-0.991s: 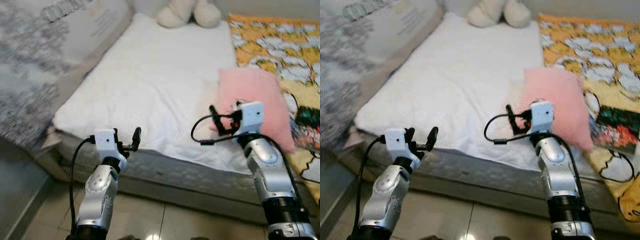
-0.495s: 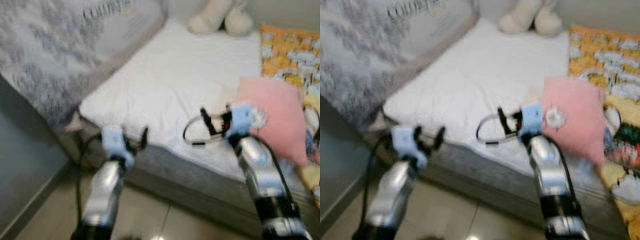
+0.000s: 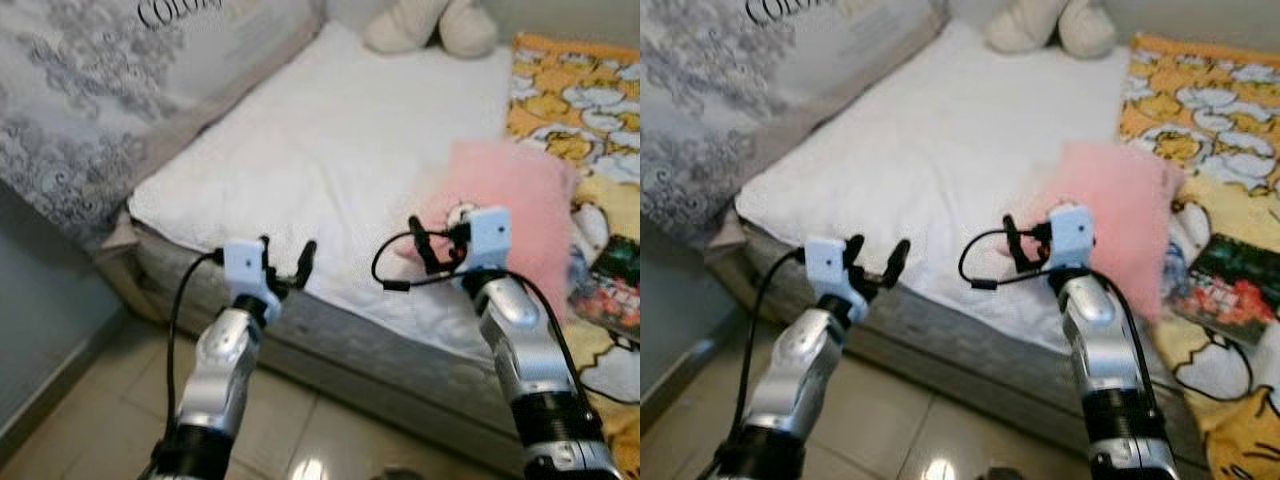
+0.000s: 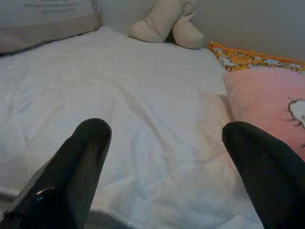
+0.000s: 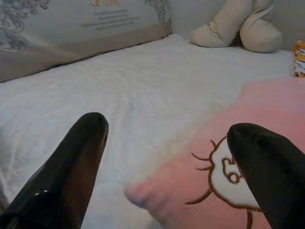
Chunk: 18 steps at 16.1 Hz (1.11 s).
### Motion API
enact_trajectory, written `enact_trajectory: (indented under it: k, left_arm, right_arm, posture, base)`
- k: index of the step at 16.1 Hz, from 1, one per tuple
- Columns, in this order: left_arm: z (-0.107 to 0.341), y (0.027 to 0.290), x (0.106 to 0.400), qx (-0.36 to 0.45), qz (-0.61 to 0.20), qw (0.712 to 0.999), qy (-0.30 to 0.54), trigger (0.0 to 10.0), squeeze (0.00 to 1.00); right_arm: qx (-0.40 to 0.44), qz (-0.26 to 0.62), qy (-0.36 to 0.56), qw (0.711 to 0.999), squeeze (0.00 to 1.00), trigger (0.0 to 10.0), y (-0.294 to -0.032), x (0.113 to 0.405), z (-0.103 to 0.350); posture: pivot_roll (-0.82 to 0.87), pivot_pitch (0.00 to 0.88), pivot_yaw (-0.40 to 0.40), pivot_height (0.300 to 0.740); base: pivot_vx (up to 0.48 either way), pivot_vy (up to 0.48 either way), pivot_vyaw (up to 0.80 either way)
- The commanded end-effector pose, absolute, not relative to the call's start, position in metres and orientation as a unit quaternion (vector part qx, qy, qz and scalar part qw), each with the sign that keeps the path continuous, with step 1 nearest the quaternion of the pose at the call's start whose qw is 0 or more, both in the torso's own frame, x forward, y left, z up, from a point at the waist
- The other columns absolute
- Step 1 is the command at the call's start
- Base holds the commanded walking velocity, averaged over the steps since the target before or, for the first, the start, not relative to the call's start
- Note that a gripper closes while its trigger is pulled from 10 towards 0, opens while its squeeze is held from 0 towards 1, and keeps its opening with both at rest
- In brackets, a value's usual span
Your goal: Clean up the room
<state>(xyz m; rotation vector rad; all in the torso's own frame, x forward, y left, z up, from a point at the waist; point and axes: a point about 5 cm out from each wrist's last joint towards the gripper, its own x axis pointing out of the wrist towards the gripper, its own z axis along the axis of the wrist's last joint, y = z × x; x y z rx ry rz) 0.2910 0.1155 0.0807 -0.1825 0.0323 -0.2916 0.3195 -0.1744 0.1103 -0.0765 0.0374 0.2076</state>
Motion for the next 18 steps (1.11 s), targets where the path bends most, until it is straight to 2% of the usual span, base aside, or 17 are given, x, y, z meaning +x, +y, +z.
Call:
enact_trajectory:
  k: [1, 4, 7, 8, 9, 12, 15, 18]
  left_arm:
    - [0.081, 0.124, 0.289, -0.090, -0.129, 0.987, 0.012, 10.0, 0.00]
    - [0.081, 0.120, 0.289, -0.091, -0.125, 0.988, 0.009, 10.0, 0.00]
    - [0.080, 0.119, 0.288, -0.080, -0.124, 0.989, 0.007, 10.0, 0.00]
    - [0.080, 0.122, 0.283, -0.080, -0.118, 0.990, 0.007, 10.0, 0.00]
    - [0.080, 0.123, 0.282, -0.083, -0.112, 0.990, 0.006, 10.0, 0.00]
    - [0.082, 0.130, 0.278, -0.082, -0.093, 0.992, -0.001, 10.0, 0.00]
    - [0.088, 0.126, 0.279, -0.069, -0.112, 0.991, -0.004, 10.0, 0.00]
    - [0.090, 0.124, 0.283, -0.070, -0.126, 0.990, -0.008, 10.0, 0.00]
  right_arm:
    - [-0.031, 0.115, 0.022, 0.993, 0.00, 10.0, -0.167, 0.319, 0.108]
    - [-0.037, 0.132, 0.031, 0.990, 0.00, 10.0, -0.167, 0.320, 0.106]
    - [-0.025, 0.148, 0.055, 0.987, 0.00, 10.0, -0.162, 0.326, 0.097]
    - [-0.015, 0.177, 0.064, 0.982, 0.00, 10.0, -0.145, 0.332, 0.093]
    - [-0.009, 0.177, 0.064, 0.982, 0.00, 10.0, -0.143, 0.334, 0.094]
    - [0.006, 0.163, 0.041, 0.986, 0.00, 10.0, -0.139, 0.341, 0.102]
    - [0.007, 0.149, 0.031, 0.988, 0.00, 10.0, -0.138, 0.337, 0.098]
    - [0.001, 0.139, 0.022, 0.990, 0.00, 10.0, -0.145, 0.332, 0.097]
  posture:
    - [-0.20, 0.000, 0.025, 0.740]
    - [-0.17, 0.000, -0.026, 0.740]
    - [-0.07, 0.000, -0.121, 0.740]
    - [0.02, 0.000, -0.191, 0.740]
    - [0.03, 0.000, -0.199, 0.740]
    - [0.03, 0.000, -0.157, 0.740]
    - [-0.01, 0.000, -0.089, 0.740]
    - [-0.06, 0.000, -0.053, 0.740]
  base:
    - [0.000, 0.000, 0.00]
    - [0.000, 0.000, 0.00]
    - [0.000, 0.000, 0.00]
    - [0.000, 0.000, 0.00]
    - [0.000, 0.000, 0.00]
    - [0.000, 0.000, 0.00]
    - [0.000, 0.000, 0.00]
    - [0.000, 0.000, -0.77]
